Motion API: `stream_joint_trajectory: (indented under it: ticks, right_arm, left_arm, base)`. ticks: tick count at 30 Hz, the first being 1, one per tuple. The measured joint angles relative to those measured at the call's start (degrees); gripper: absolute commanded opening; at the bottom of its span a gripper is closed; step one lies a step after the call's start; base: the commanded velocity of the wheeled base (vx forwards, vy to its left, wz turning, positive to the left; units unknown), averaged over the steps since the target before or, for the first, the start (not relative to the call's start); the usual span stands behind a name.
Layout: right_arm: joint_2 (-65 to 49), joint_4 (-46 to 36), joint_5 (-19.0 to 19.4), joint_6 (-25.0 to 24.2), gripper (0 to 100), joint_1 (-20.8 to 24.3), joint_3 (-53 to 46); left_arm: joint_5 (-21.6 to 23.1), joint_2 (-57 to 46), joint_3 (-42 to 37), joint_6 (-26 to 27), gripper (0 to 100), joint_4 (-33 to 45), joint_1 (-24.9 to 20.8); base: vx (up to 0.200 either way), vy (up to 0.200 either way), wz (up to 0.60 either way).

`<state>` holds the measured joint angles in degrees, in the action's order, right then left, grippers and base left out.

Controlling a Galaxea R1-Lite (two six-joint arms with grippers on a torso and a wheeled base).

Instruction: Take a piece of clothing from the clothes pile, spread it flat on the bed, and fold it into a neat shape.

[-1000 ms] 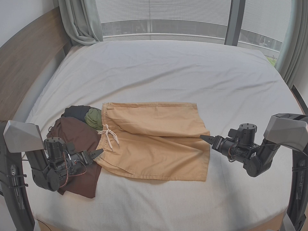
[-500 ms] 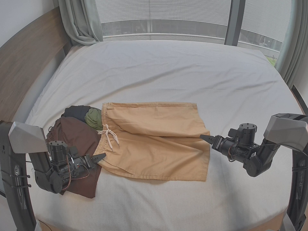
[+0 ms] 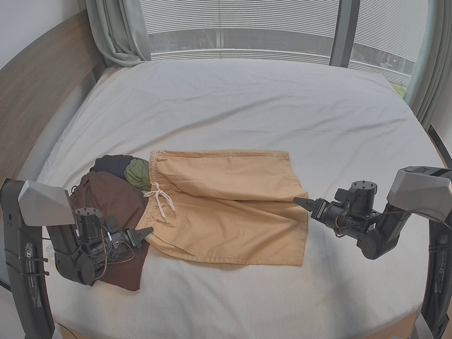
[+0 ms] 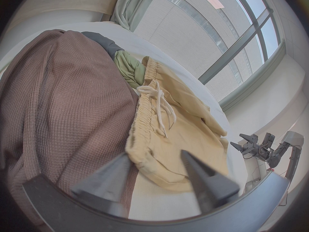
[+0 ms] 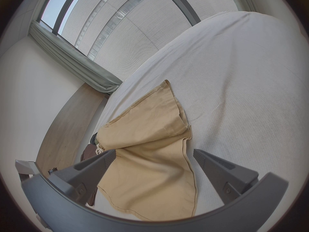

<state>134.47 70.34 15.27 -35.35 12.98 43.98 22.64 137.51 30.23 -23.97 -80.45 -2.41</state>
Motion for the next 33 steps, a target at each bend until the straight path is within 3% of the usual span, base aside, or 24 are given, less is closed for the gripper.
stream_joint_trajectory:
  ticks: [16, 24, 33]
  right_arm:
    - [0.04, 0.44, 0.11, 0.73, 100, 0.16, -1.34]
    - [-0.22, -8.87, 0.21, 8.92, 100, 0.33, -4.71]
    - [0.84, -9.69, 0.27, 10.73, 100, 2.65, -8.13]
  left_arm:
    - [-0.06, 1.33, 0.69, -0.01, 0, -1.1, 0.16]
    - [-0.06, 1.38, 0.57, -0.01, 0, -1.54, 0.13]
    - [-0.06, 1.38, 0.46, -0.01, 0, -1.8, 0.11]
  base:
    - [0.0, 0.0, 0.0]
    - [0.0, 0.0, 0.0]
    - [0.0, 0.0, 0.0]
